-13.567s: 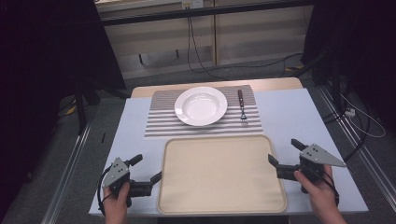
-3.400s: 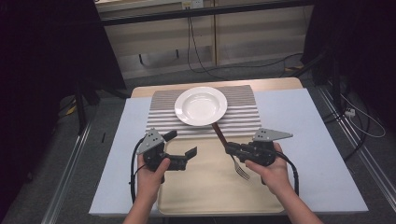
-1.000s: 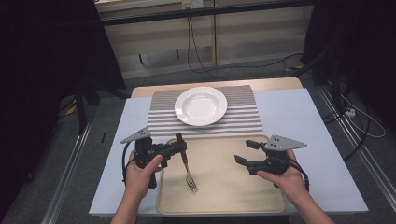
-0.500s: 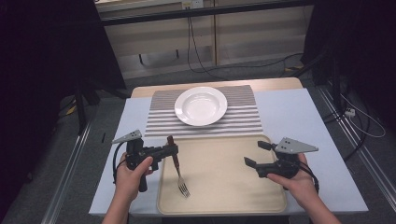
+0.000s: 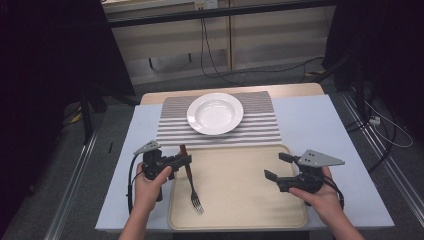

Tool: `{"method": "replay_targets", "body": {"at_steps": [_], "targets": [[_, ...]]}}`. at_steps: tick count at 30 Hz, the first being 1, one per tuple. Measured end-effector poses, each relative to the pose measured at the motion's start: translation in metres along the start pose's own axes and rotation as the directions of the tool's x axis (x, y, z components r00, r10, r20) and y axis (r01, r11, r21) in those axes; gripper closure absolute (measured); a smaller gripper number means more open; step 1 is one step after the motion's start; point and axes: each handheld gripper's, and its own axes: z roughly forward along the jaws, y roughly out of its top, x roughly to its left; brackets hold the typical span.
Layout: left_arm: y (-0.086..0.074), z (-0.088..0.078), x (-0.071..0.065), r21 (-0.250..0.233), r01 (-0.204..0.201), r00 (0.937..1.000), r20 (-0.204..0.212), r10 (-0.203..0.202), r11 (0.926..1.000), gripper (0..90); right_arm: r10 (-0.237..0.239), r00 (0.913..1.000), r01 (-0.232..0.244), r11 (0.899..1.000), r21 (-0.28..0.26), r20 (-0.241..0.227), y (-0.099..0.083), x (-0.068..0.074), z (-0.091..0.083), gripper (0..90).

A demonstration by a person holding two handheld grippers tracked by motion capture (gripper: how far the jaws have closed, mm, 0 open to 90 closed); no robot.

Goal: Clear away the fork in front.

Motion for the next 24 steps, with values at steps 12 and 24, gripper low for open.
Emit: {"method": "replay_targets", "body": {"at_steps": [12,24], "targets": [[-0.013,0.017,0.004,0.085,-0.053,0.9974,-0.044,0.057,0.9950,61.3,0.017,0.9998,-0.017,1.000,-0.001,0.003,-0.005,-0.003,-0.002,17.5],[-0.017,0.017,0.011,0.091,-0.065,0.9948,-0.072,0.071,0.9938,59.0,0.028,0.9996,-0.028,1.000,0.001,-0.001,-0.007,-0.005,-0.002,17.4]]}}
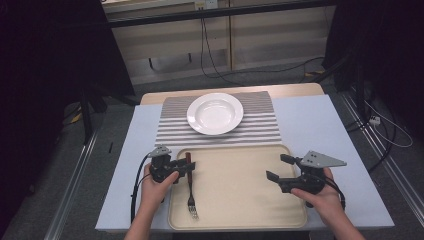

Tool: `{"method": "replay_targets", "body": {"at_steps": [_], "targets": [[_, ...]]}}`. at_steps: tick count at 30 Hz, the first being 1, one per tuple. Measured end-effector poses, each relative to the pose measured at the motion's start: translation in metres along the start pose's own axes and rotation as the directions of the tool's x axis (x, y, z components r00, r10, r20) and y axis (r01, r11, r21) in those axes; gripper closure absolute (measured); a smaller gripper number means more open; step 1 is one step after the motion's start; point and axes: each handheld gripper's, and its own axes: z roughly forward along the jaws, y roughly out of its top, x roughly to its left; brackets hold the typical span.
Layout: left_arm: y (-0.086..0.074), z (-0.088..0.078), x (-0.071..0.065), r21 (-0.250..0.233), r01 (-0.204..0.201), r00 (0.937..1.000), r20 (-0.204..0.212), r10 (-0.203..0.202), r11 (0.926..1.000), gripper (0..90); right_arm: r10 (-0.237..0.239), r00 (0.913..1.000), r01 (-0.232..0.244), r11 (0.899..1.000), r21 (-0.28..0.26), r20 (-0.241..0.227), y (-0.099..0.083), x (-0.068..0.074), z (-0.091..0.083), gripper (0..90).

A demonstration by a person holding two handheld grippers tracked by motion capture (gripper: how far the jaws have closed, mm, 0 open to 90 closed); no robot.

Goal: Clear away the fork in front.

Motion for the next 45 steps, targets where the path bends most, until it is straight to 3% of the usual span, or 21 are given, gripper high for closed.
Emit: {"method": "replay_targets", "body": {"at_steps": [4,12,28,34,45], "targets": [[-0.004,-0.003,0.002,0.014,-0.016,0.9998,-0.013,0.016,0.9998,58.1,0.005,1.0000,-0.005,1.000,-0.004,0.001,0.000,-0.001,-0.001,17.5],[-0.008,-0.006,0.004,0.012,-0.003,0.9995,-0.031,0.004,0.9999,57.1,0.015,0.9999,-0.015,1.000,-0.007,-0.001,-0.001,-0.003,-0.001,17.6],[-0.010,-0.009,0.008,0.005,-0.016,0.9983,-0.056,0.016,0.9999,54.8,0.038,0.9991,-0.039,0.999,-0.009,-0.015,-0.001,-0.006,0.002,18.1],[-0.010,-0.012,0.009,-0.023,-0.006,0.9980,-0.064,0.005,0.9997,54.8,0.047,0.9988,-0.047,0.999,-0.013,-0.014,-0.001,-0.009,0.001,18.2],[-0.006,-0.031,0.006,-0.089,0.002,0.9990,-0.045,-0.006,0.9960,40.1,0.024,0.9997,-0.024,1.000,0.013,-0.002,-0.002,-0.012,0.008,18.1]]}}
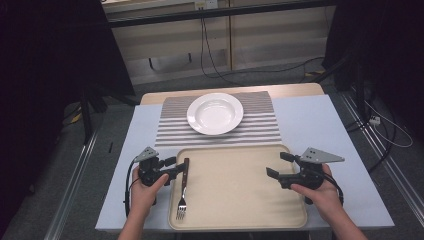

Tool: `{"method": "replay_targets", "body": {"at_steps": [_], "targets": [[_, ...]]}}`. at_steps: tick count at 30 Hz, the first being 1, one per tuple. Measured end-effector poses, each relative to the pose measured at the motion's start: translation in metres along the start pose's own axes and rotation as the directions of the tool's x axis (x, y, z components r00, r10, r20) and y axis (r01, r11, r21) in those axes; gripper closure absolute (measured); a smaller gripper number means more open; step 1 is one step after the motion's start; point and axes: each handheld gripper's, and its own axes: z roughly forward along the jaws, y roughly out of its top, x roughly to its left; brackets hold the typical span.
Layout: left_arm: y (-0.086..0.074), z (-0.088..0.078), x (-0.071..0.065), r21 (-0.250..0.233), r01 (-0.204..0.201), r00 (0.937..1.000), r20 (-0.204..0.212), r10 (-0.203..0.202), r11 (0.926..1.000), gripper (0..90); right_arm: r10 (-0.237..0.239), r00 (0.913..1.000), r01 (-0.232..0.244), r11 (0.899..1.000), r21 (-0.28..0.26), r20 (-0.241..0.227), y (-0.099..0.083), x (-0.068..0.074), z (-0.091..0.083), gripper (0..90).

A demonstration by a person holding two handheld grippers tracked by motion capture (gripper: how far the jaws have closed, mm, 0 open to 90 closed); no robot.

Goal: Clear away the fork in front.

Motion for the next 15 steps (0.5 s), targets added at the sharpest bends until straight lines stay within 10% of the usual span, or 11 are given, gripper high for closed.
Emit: {"method": "replay_targets", "body": {"at_steps": [15], "targets": [[-0.002,-0.031,-0.008,-0.052,-0.010,0.9997,0.020,0.011,0.9986,27.8,-0.058,0.9969,0.056,0.998,0.033,0.054,-0.001,0.008,-0.018,17.8]]}}
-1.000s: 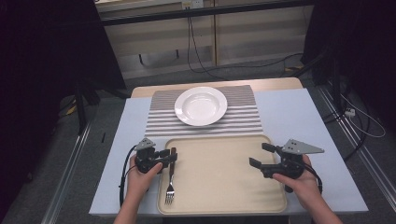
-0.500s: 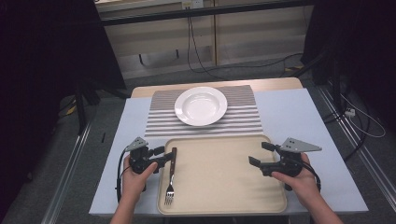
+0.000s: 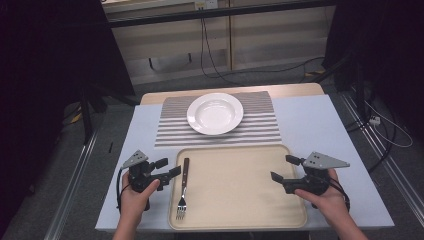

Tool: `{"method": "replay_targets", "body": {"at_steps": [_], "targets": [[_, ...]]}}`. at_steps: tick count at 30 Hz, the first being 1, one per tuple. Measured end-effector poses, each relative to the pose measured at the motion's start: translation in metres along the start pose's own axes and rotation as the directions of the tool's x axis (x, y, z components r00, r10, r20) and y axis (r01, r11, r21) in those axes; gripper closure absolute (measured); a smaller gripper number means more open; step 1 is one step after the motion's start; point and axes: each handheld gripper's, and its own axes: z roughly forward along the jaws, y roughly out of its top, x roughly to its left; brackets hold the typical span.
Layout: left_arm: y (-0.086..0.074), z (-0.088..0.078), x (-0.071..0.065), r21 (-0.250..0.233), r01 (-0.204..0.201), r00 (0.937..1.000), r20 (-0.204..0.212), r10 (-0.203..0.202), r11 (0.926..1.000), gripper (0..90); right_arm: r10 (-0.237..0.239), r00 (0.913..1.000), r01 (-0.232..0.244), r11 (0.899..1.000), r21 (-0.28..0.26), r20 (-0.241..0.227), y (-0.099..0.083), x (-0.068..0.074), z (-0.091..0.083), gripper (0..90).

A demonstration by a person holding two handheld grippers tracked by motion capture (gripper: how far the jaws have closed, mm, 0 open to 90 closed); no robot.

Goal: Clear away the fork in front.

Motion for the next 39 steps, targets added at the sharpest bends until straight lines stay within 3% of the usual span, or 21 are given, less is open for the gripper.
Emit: {"method": "replay_targets", "body": {"at_steps": [13,15,24,28,39], "targets": [[-0.014,-0.032,0.004,0.011,-0.041,0.9988,-0.027,0.041,0.9991,20.8,-0.015,0.9995,0.014,1.000,0.026,0.027,-0.009,-0.001,-0.023,17.8],[-0.016,-0.037,0.004,0.007,-0.027,0.9992,-0.030,0.027,0.9996,18.3,-0.016,0.9994,0.015,0.999,0.032,0.029,-0.010,-0.002,-0.025,17.8],[-0.021,-0.042,0.001,0.024,-0.054,0.9978,-0.037,0.055,0.9982,15.0,-0.017,0.9989,0.015,0.999,0.036,0.043,-0.015,-0.005,-0.034,17.8],[-0.021,-0.042,0.000,0.020,-0.049,0.9982,-0.035,0.050,0.9986,13.6,-0.032,0.9980,0.030,0.999,0.033,0.054,-0.017,-0.006,-0.038,17.8],[-0.021,-0.039,0.001,0.023,-0.054,0.9980,-0.032,0.055,0.9983,12.7,-0.016,0.9985,0.015,1.000,0.025,0.053,-0.022,-0.011,-0.041,17.8]]}}
